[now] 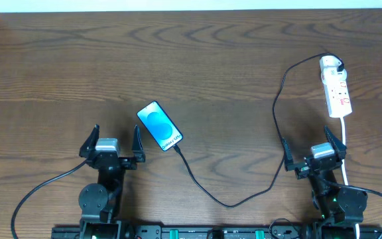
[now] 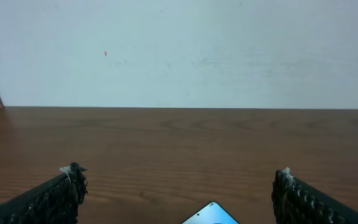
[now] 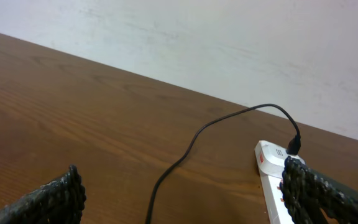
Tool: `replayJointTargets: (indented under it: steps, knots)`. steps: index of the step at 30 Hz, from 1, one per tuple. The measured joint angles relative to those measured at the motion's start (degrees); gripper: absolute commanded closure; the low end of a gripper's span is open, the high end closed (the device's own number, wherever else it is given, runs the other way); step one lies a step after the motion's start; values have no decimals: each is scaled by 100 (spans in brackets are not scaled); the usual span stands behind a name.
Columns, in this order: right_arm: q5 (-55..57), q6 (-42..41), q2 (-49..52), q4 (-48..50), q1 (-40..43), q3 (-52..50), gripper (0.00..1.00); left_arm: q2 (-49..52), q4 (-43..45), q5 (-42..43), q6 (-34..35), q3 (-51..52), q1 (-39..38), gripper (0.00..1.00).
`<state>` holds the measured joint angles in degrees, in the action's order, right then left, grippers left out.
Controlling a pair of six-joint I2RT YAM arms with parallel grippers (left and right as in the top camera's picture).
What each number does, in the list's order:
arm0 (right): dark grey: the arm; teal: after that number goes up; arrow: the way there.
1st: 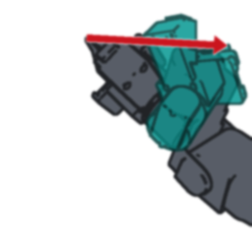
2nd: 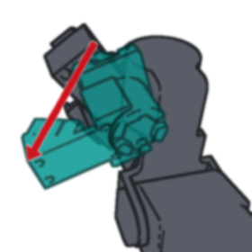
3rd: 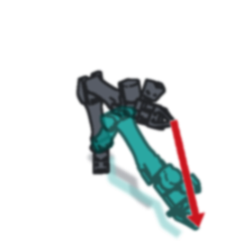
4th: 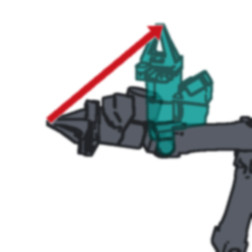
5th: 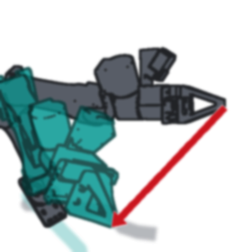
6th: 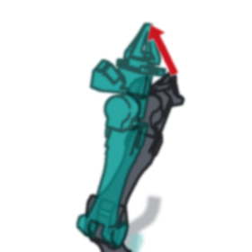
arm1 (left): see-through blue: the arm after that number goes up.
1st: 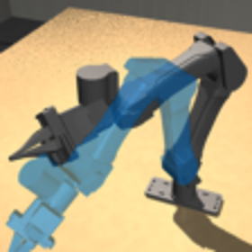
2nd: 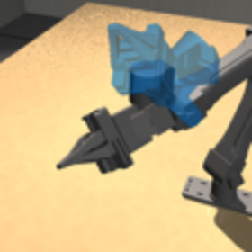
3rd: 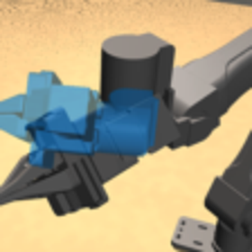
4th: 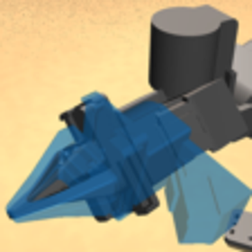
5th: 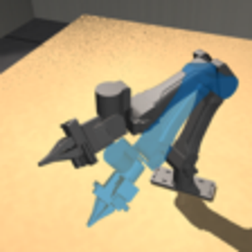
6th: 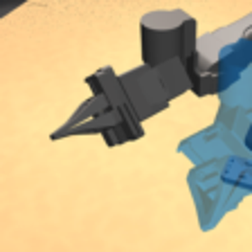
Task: Plug charger to phone and switch on socket
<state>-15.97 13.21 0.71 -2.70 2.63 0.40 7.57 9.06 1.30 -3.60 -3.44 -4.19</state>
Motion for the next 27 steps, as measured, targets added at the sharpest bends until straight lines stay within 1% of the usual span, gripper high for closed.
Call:
replayJointTargets:
  steps: [4, 12, 17, 27]
  knots:
    - [0, 0, 0, -2, 0, 0, 1, -179, 9, 2, -142, 181, 0, 3]
    - [0, 0, -2, 0, 0, 0, 1, -656, -662, 0, -262, 308, 0, 3]
    - [0, 0, -2, 0, 0, 0, 1, -697, -988, 13, -269, 286, 0, 3]
    - [0, 0, -2, -2, 0, 0, 1, -699, -1034, 26, -267, 264, 0, 3]
